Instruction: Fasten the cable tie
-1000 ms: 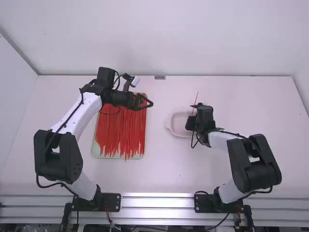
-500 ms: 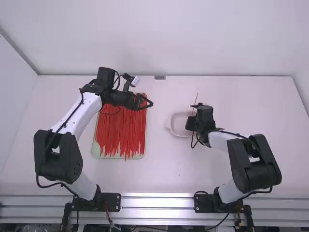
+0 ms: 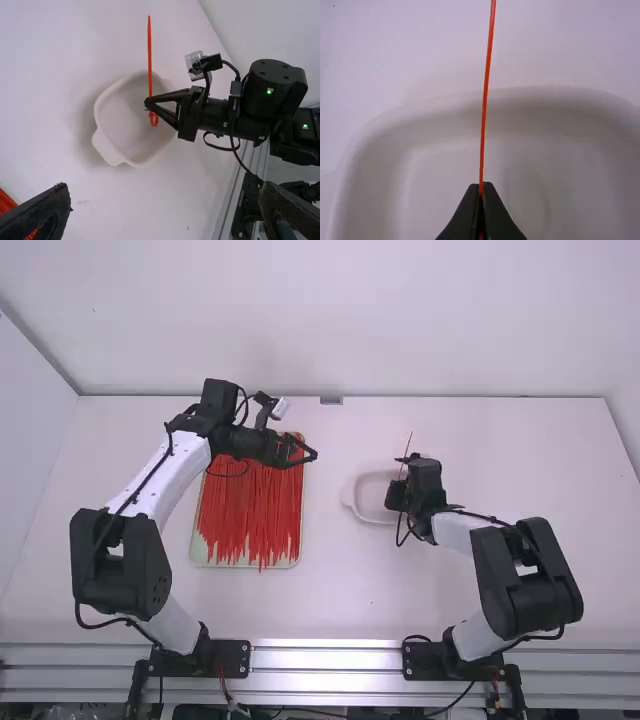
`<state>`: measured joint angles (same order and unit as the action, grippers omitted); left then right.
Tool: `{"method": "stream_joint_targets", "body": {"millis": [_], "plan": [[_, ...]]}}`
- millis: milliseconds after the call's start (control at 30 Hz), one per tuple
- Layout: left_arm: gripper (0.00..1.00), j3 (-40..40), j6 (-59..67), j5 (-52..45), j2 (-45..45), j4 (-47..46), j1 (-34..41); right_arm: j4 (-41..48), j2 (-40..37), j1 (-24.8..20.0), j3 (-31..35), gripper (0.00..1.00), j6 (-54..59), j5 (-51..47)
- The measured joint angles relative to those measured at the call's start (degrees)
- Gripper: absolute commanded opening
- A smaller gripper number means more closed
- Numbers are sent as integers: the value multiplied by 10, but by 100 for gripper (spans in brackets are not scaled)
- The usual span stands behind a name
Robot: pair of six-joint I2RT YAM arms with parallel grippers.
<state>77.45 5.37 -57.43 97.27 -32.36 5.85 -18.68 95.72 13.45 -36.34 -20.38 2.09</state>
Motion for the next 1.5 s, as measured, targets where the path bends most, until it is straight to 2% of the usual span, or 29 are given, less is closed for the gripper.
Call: {"method": "stream_joint_targets", "body": {"millis": [33, 133, 200, 233, 967, 1133, 1267, 1500], "plan": [[99, 0, 0, 0, 0, 0, 0, 0, 0, 0, 0, 4, 0, -1], [99, 0, 0, 0, 0, 0, 0, 0, 0, 0, 0, 22, -2, -2], [99, 0, 0, 0, 0, 0, 0, 0, 0, 0, 0, 52, 0, -3], [99, 0, 0, 0, 0, 0, 0, 0, 0, 0, 0, 99, -1, -4], [99, 0, 7, 0, 0, -2, 0, -2, 0, 0, -20, 99, 10, -6], [99, 0, 7, 7, 0, -2, 0, 26, -4, 0, -26, 99, 13, -6], [99, 0, 9, 16, 0, -1, 0, 54, -33, 0, -26, 99, 22, -8], [99, 0, 11, 50, 0, 0, 0, 127, -139, 6, -26, 99, 33, -32]]}}
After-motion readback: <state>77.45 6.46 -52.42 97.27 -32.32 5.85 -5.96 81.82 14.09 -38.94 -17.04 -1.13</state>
